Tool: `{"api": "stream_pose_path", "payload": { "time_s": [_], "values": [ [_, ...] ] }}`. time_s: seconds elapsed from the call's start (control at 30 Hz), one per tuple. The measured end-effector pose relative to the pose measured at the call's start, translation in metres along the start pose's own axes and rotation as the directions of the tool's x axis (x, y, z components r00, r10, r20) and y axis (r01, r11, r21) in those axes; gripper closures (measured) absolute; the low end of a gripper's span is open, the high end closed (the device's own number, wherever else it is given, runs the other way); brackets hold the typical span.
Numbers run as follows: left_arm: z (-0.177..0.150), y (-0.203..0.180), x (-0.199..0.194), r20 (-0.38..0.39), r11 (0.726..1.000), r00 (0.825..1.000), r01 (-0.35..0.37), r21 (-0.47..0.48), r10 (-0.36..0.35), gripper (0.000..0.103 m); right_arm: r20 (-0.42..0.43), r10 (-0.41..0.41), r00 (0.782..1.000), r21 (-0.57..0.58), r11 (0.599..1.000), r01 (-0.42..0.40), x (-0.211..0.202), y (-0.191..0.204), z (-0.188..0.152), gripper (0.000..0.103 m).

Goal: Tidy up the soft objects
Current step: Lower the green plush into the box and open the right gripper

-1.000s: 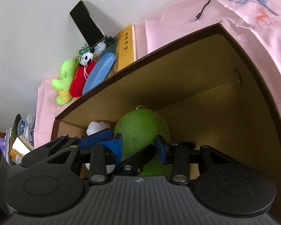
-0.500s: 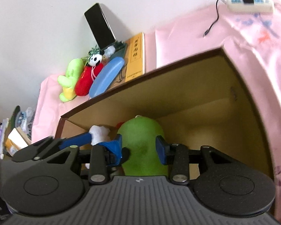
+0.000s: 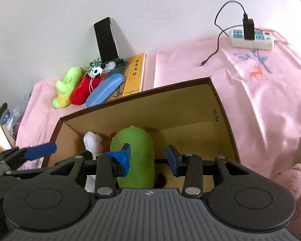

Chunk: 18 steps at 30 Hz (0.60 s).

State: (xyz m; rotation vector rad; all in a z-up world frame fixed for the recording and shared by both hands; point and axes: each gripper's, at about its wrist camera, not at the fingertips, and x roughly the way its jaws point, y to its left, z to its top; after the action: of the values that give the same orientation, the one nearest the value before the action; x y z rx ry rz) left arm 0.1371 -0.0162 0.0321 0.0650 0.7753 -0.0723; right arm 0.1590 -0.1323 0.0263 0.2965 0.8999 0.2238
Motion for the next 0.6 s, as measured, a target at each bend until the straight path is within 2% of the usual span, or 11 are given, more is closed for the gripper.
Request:
{"api": "stream_pose_path", "payload": {
  "time_s": [0.27, 0.4, 0.6],
  "values": [
    [-0.013, -0.008, -0.030, 0.037, 0.998, 0.998, -0.056, 0.018, 0.056, 0.028, 0.024, -0.003, 1.000, -0.045, 0.999, 0.004, -0.024, 0.009, -0.015, 0.079],
    [-0.019, -0.010, -0.045, 0.048, 0.997, 0.996, -0.076, 0.007, 0.076, 0.023, 0.038, 0.000, 0.999, -0.054, 0.999, 0.002, -0.036, 0.013, -0.022, 0.079],
    [-0.031, -0.013, -0.064, 0.059, 0.997, 0.995, -0.082, -0.009, 0.083, 0.023, 0.050, 0.014, 0.999, -0.074, 0.997, -0.011, -0.051, 0.019, -0.033, 0.079]
  ]
}}
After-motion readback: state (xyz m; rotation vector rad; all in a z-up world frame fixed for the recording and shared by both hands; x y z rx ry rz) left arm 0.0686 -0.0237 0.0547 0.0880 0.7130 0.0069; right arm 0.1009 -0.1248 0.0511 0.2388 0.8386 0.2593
